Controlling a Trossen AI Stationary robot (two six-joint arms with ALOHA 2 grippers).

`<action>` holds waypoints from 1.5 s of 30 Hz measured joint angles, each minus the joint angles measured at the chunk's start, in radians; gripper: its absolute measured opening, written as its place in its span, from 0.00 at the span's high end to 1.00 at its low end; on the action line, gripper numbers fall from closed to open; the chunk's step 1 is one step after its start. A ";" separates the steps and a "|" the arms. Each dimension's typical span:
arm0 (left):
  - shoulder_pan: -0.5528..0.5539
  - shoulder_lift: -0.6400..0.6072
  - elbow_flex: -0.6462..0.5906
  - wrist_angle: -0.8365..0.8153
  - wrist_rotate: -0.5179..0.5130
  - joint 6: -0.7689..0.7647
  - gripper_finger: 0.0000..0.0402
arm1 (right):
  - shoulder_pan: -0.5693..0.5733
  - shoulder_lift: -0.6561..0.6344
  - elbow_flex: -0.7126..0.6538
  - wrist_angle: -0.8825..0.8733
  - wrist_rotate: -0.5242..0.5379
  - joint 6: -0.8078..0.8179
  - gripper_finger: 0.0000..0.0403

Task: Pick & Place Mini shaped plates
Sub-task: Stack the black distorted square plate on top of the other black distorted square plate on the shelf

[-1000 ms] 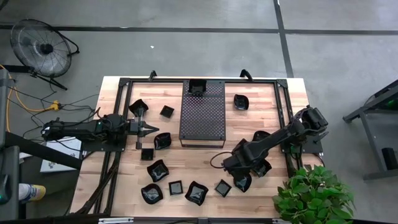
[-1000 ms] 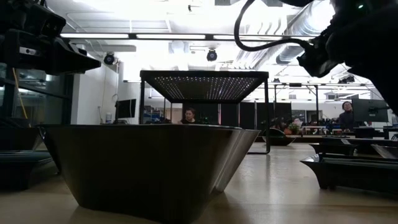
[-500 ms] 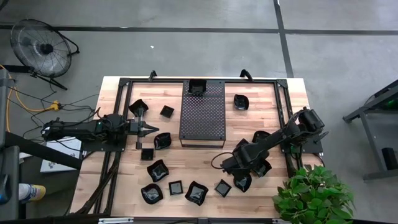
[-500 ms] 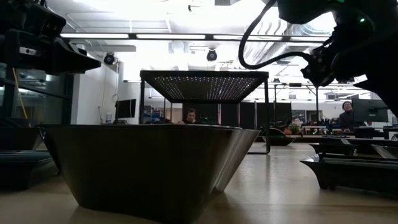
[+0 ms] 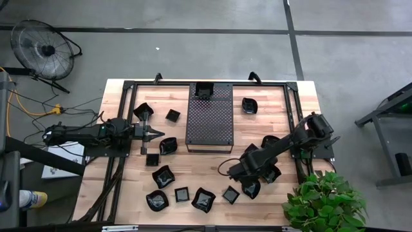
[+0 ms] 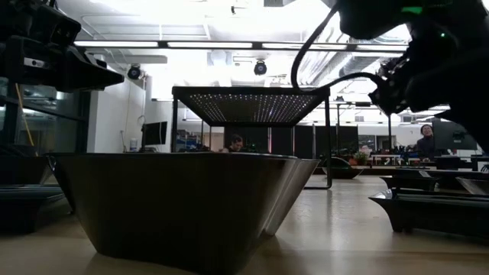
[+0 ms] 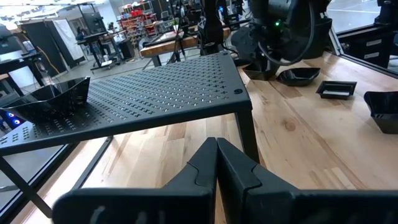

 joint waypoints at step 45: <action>0.000 0.000 0.000 0.000 0.000 0.000 1.00 | 0.000 0.003 -0.031 0.025 -0.034 -0.005 0.81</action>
